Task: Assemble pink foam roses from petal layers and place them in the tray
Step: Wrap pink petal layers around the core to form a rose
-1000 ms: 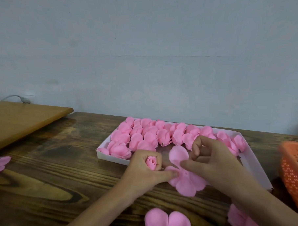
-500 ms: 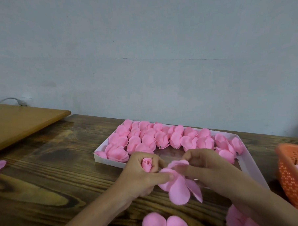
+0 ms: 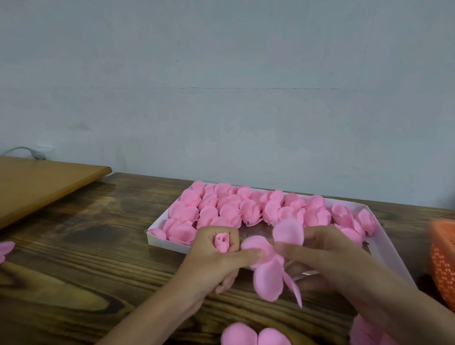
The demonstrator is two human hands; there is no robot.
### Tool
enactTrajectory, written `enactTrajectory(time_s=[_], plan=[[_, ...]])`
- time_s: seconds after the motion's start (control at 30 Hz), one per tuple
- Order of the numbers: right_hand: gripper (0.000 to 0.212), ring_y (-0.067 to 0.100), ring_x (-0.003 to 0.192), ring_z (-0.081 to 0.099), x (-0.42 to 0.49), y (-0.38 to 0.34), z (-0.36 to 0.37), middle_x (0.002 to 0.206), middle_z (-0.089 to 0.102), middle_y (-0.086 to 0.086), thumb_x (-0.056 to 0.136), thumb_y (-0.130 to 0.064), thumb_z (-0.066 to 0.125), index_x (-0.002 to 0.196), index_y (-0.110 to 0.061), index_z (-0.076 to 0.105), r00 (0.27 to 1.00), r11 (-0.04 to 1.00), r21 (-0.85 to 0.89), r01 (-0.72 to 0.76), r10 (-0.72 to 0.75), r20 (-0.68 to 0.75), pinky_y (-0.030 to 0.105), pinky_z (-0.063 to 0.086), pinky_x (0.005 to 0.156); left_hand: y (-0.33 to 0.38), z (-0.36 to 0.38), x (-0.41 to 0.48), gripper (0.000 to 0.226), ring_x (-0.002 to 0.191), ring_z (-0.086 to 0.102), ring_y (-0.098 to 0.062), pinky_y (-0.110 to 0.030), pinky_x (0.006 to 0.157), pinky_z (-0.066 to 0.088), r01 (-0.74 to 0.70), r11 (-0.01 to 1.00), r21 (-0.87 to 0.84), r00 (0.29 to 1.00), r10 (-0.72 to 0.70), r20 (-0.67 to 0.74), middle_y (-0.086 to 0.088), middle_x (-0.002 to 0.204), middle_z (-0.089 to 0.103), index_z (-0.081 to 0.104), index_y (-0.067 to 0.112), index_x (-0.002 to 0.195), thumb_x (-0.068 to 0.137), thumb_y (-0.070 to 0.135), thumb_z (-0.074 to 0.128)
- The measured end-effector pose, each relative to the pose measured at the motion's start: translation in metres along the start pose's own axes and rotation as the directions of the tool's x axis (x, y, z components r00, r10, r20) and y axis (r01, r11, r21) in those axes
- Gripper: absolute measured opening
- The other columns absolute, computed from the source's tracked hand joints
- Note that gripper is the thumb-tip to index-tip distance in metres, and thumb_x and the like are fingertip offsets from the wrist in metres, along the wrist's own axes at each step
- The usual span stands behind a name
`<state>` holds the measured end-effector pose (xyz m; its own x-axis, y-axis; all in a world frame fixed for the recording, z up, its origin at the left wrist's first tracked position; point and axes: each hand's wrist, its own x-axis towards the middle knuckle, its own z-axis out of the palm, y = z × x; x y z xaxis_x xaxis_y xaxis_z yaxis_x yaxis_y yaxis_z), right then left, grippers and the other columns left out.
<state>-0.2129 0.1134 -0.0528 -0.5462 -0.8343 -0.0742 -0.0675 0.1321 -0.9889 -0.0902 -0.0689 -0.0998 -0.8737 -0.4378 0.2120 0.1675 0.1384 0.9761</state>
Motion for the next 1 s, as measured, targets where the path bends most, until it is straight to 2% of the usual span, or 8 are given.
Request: enactTrajectory(time_s=[0.17, 0.3, 0.57, 0.67, 0.73, 0.77, 0.87, 1.0], plan=[[0.017, 0.026, 0.09, 0.077, -0.003, 0.0, -0.004, 0.101, 0.079, 0.014, 0.092, -0.03, 0.072, 0.1, -0.018, 0.081, 1.0, 0.999, 0.04, -0.007, 0.007, 0.002, 0.033, 0.062, 0.073, 0.001, 0.001, -0.001, 0.053, 0.027, 0.033, -0.014, -0.018, 0.038, 0.03, -0.047, 0.999, 0.0, 0.998, 0.047, -0.039, 0.0, 0.041, 0.052, 0.047, 0.022, 0.051, 0.082, 0.021, 0.089], [0.022, 0.022, 0.104, 0.075, -0.003, 0.003, -0.004, 0.111, 0.078, 0.007, 0.094, -0.033, 0.07, 0.109, -0.02, 0.078, 1.0, 0.998, 0.068, 0.002, -0.003, 0.012, 0.043, 0.063, 0.084, 0.003, 0.001, 0.0, 0.054, 0.029, 0.041, -0.011, -0.019, 0.035, 0.032, -0.091, 0.995, 0.048, 0.977, 0.099, -0.187, -0.004, 0.08, 0.08, 0.046, 0.021, 0.049, 0.084, 0.01, 0.086], [0.045, 0.033, 0.115, 0.07, -0.006, 0.0, 0.001, 0.125, 0.072, 0.018, 0.092, -0.041, 0.073, 0.127, -0.014, 0.069, 0.946, 0.976, 0.214, -0.049, -0.023, 0.322, 0.043, 0.059, 0.094, 0.012, 0.003, -0.003, 0.054, 0.029, 0.046, -0.012, -0.017, 0.034, 0.032, -0.158, 0.987, 0.023, 0.964, 0.159, -0.215, -0.005, 0.095, 0.082, 0.05, 0.026, 0.045, 0.079, 0.015, 0.09], [0.041, 0.019, 0.059, 0.066, -0.018, 0.003, 0.001, 0.078, 0.062, 0.037, 0.108, -0.006, 0.044, 0.09, 0.025, 0.064, 0.93, 0.983, 0.169, 0.073, -0.128, 0.345, 0.013, 0.052, 0.07, 0.013, 0.004, -0.004, 0.055, 0.031, 0.051, -0.017, -0.018, 0.034, 0.034, -0.151, 0.988, -0.028, 0.971, 0.143, -0.192, -0.012, 0.087, 0.081, 0.045, 0.021, 0.047, 0.076, 0.013, 0.091], [0.078, 0.021, 0.032, 0.025, -0.004, -0.004, 0.009, 0.052, 0.039, 0.025, 0.103, -0.001, -0.008, 0.058, 0.039, 0.04, 0.914, 0.839, 0.543, -0.029, -0.198, 0.355, 0.01, 0.032, 0.046, 0.013, 0.004, -0.005, 0.051, 0.033, 0.054, -0.02, -0.018, 0.033, 0.035, -0.148, 0.987, -0.062, 0.978, 0.137, -0.159, -0.015, 0.082, 0.079, 0.045, 0.019, 0.049, 0.076, 0.012, 0.087], [0.074, 0.019, 0.038, 0.037, 0.004, -0.008, 0.01, 0.058, 0.044, 0.026, 0.11, 0.003, 0.009, 0.055, 0.027, 0.052, 0.894, 0.742, 0.589, 0.32, -0.442, 0.072, 0.008, 0.034, 0.049, 0.014, 0.004, -0.005, 0.05, 0.034, 0.055, -0.019, -0.018, 0.033, 0.035, -0.149, 0.986, -0.072, 0.98, 0.137, -0.147, -0.016, 0.085, 0.08, 0.046, 0.02, 0.049, 0.077, 0.012, 0.087], [0.026, 0.0, 0.095, 0.072, 0.005, -0.006, 0.01, 0.103, 0.078, -0.002, 0.09, -0.039, 0.078, 0.105, -0.018, 0.083, 0.865, 0.891, 0.452, -0.047, -0.19, 0.464, 0.012, 0.053, 0.077, 0.014, 0.004, -0.005, 0.05, 0.036, 0.058, -0.017, -0.019, 0.033, 0.036, -0.159, 0.985, -0.071, 0.98, 0.148, -0.134, -0.015, 0.094, 0.081, 0.05, 0.025, 0.046, 0.076, 0.019, 0.091], [0.044, 0.016, 0.134, 0.058, 0.0, 0.003, -0.006, 0.144, 0.063, 0.005, 0.094, -0.036, 0.075, 0.134, -0.02, 0.068, 0.898, 0.899, 0.402, -0.174, -0.022, 0.439, 0.04, 0.051, 0.108, 0.013, 0.001, -0.003, 0.046, 0.037, 0.058, -0.017, -0.02, 0.034, 0.037, -0.176, 0.983, -0.051, 0.97, 0.164, -0.179, -0.014, 0.094, 0.081, 0.056, 0.029, 0.046, 0.076, 0.019, 0.089]])
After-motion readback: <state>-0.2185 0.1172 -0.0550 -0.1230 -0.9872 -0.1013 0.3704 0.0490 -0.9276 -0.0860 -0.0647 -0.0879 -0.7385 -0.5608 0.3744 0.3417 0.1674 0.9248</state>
